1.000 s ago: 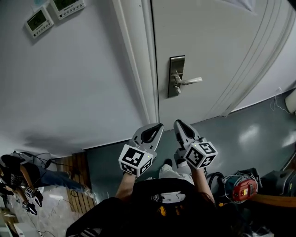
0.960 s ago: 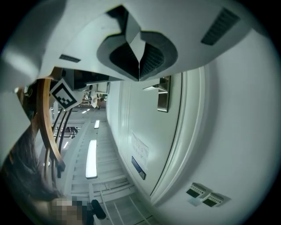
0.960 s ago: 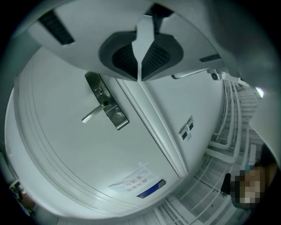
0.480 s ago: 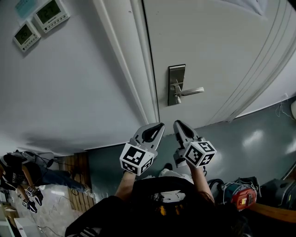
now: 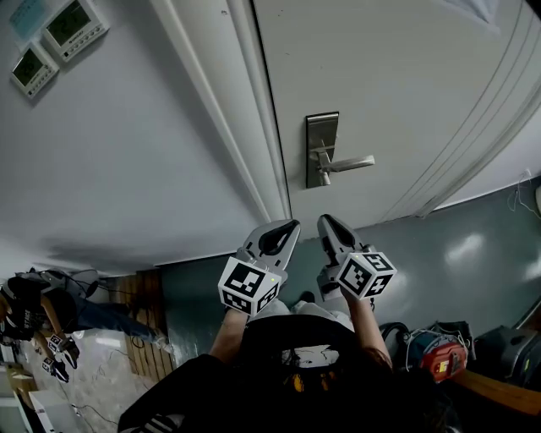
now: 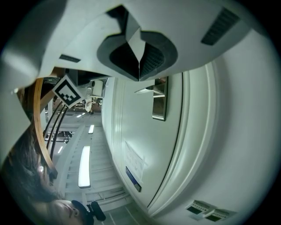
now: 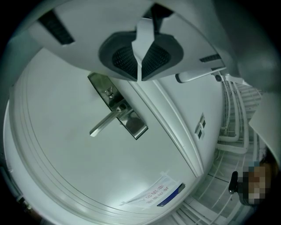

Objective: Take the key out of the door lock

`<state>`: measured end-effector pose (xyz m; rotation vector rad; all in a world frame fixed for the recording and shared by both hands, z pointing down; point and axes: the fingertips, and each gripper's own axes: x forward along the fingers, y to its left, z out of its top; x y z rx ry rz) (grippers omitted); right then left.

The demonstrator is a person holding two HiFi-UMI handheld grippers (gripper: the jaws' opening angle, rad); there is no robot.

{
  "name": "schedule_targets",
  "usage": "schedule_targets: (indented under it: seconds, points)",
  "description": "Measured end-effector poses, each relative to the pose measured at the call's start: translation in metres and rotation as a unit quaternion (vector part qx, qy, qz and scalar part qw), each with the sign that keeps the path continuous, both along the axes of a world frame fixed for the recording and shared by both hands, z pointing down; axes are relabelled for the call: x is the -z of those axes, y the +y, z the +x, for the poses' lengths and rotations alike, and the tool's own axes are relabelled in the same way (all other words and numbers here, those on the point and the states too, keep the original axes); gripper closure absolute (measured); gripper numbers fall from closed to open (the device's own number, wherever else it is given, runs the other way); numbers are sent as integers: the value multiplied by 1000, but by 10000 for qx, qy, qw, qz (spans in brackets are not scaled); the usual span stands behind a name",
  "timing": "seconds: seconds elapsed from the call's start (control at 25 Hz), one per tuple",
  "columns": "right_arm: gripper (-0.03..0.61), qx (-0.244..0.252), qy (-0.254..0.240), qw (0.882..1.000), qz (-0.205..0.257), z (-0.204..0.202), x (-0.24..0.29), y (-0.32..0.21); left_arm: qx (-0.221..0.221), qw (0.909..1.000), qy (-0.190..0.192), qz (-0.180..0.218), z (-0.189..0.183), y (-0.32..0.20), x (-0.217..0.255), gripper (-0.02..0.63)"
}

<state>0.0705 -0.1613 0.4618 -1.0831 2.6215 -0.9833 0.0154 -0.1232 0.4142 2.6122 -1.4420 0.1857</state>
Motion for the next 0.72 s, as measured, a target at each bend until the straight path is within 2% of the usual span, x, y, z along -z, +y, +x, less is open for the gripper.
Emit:
schedule_targets:
  seconds: [0.6, 0.72]
  points:
    - [563, -437, 40, 9985, -327, 2, -19, -31, -415, 9991, 3, -123, 0, -15, -4, 604]
    - [537, -560, -20, 9975, -442, -1, -24, -40, -518, 9986, -1, -128, -7, -20, -3, 604]
